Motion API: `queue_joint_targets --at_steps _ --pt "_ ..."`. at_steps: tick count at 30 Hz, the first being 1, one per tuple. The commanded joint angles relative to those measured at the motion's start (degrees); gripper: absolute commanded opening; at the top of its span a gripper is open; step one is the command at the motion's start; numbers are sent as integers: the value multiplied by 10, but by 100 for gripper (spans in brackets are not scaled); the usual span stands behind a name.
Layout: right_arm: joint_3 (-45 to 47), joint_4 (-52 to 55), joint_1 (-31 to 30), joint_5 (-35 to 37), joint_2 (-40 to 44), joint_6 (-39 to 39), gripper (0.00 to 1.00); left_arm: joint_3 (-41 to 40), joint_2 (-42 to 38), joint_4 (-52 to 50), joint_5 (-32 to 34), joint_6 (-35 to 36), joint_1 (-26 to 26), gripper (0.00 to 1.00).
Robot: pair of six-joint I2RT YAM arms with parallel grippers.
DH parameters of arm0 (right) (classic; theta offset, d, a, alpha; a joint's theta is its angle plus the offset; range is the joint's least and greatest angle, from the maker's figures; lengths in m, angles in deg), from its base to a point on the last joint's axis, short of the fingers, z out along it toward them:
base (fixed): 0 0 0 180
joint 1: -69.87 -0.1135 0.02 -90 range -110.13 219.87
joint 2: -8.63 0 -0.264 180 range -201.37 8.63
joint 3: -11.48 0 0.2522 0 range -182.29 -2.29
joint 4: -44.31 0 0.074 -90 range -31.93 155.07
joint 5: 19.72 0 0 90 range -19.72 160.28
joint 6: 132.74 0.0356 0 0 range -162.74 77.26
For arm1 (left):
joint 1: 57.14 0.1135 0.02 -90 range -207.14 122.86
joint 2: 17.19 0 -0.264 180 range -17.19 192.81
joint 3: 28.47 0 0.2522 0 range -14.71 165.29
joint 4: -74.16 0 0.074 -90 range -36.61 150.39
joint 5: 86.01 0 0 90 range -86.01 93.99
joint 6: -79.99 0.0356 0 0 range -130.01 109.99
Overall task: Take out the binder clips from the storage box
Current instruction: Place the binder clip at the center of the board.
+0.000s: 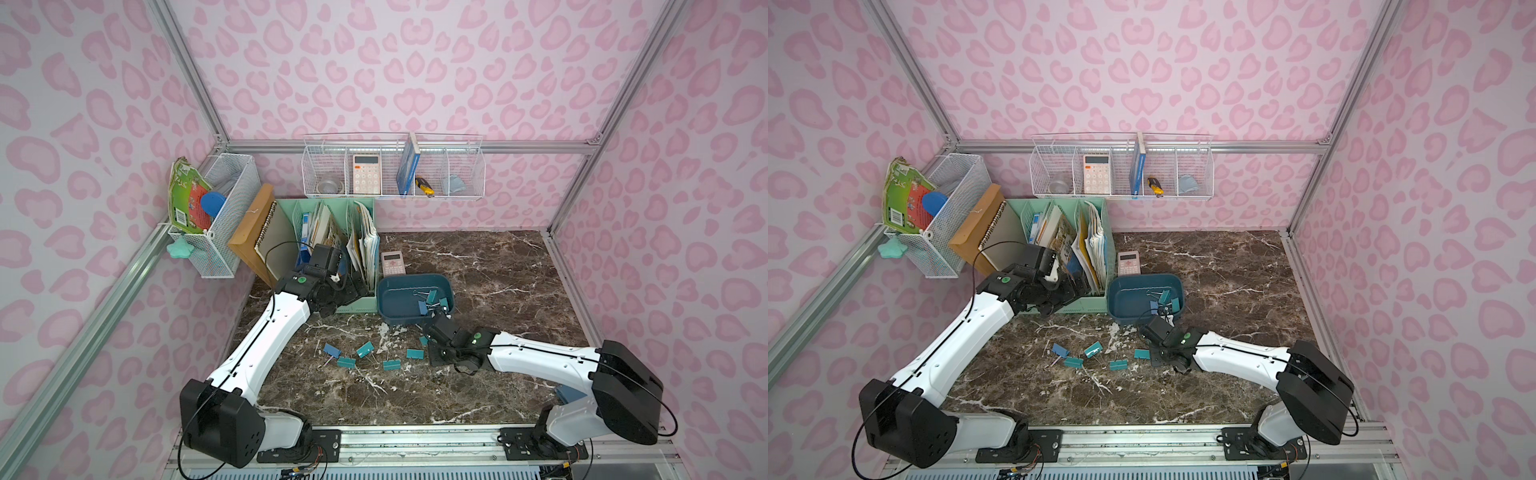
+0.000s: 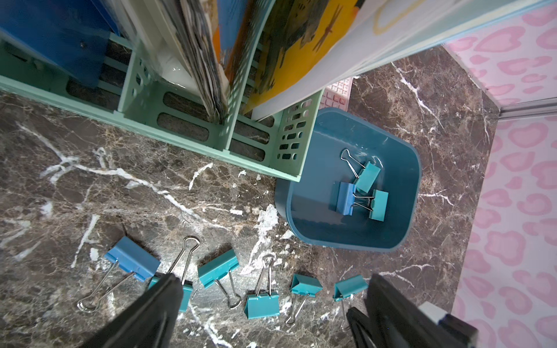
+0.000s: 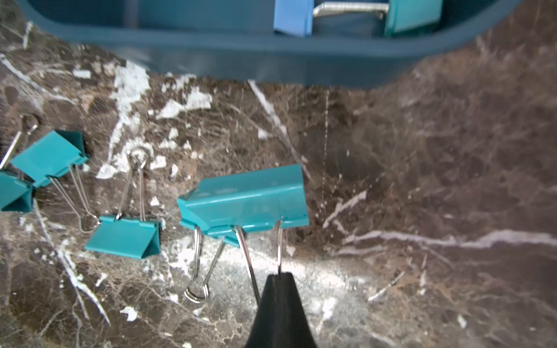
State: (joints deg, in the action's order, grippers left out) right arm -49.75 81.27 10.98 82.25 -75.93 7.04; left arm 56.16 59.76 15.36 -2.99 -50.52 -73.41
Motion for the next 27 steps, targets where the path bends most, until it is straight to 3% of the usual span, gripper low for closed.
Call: queue_joint_targets --at_steps 1,7,16,17,20,21,27 --pt "25 -31 -12 30 2 84 0 -3 -11 -14 -10 7 -1 99" --pt "64 -56 -23 58 8 141 0 -13 -24 -32 -11 10 -2 99" --pt "65 -76 -23 37 -33 125 0 -23 -34 -31 -4 2 -5 99" --pt "61 -75 -23 34 -36 119 4 -23 -34 -32 -3 2 -5 99" --pt "34 -49 -23 36 -41 101 38 -19 -30 -33 2 6 -5 100" --pt "23 -34 -22 41 -42 98 44 -17 -28 -31 4 7 -5 100" --pt "-57 26 17 49 -38 34 46 -6 -19 -22 31 8 -5 100"
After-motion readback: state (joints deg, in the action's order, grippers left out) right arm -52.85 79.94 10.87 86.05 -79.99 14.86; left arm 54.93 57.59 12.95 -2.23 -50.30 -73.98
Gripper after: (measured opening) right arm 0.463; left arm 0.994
